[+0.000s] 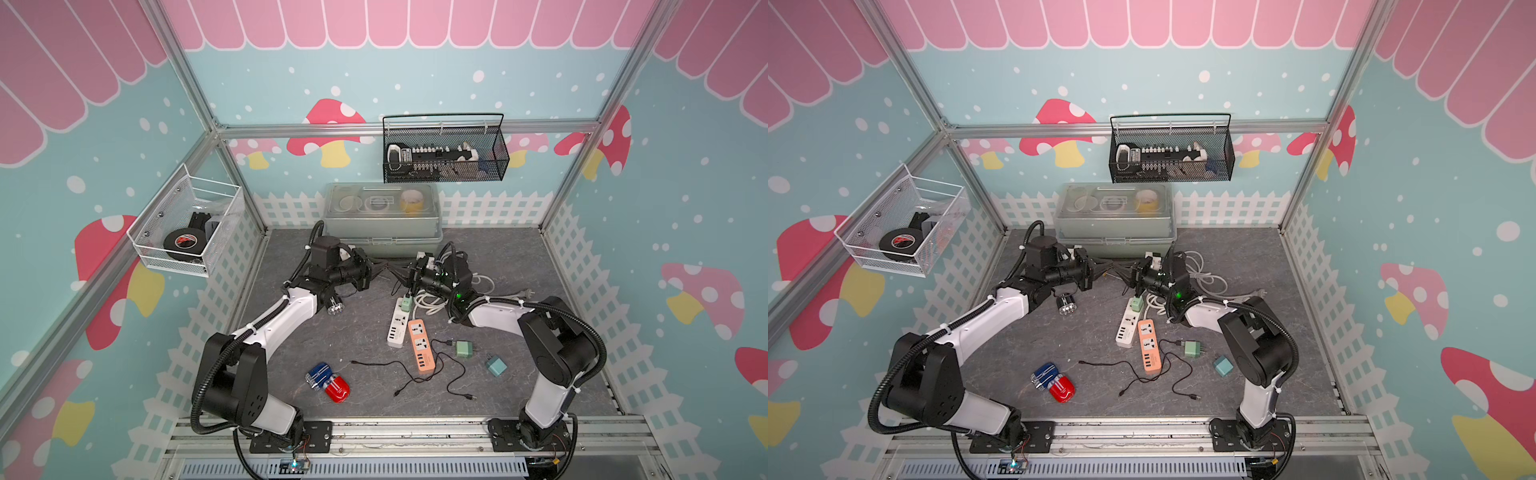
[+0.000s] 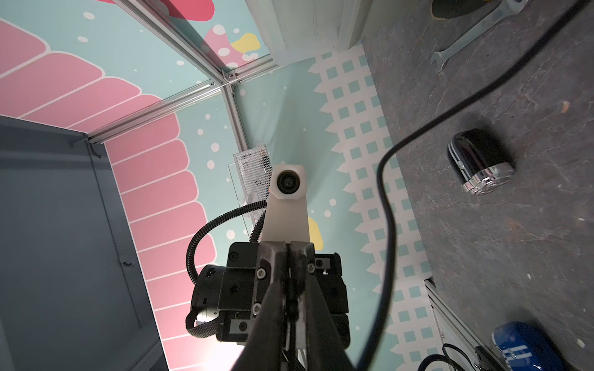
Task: Charge the electric shaver
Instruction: Pick up the charging cable from the center of the board, then pick up the electric shaver from the center of the board.
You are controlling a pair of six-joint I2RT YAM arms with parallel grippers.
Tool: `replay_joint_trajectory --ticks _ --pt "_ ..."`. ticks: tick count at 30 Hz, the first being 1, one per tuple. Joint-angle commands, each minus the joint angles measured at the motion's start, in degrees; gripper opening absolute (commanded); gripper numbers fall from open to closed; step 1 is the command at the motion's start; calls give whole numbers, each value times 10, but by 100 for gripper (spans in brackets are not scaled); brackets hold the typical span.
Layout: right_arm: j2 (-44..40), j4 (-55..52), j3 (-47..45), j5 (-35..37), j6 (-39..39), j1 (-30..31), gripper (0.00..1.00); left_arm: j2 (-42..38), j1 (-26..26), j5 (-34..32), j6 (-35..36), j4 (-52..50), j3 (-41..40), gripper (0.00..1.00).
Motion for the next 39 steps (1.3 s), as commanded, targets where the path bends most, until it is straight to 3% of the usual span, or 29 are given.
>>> replay_joint_trajectory --ticks 1,16,17,19,20,24,29,33,39 --pt "14 20 23 -3 24 3 12 -2 -2 9 -2 17 1 0" --pt "-5 -6 26 1 15 6 0 4 -6 0 1 16 2 0" --pt "-10 -16 22 3 7 6 0 1 -6 -7 5 7 3 2" --pt "-19 -28 11 6 -11 5 0 -14 -5 -34 24 -28 7 28" --pt "-24 -29 4 10 -21 4 0 -27 -4 -56 42 -60 11 36" --pt "-46 -38 -24 5 -82 2 0 -97 13 -195 122 -252 22 56" --pt "-68 -43 -52 -11 -157 1 0 -139 49 -293 185 -393 6 68" --pt "-82 -70 -62 -33 -213 1 0 -140 74 -315 227 -424 -31 73" --pt "-102 -114 -56 -38 -262 3 0 -82 106 -341 272 -445 -44 80"
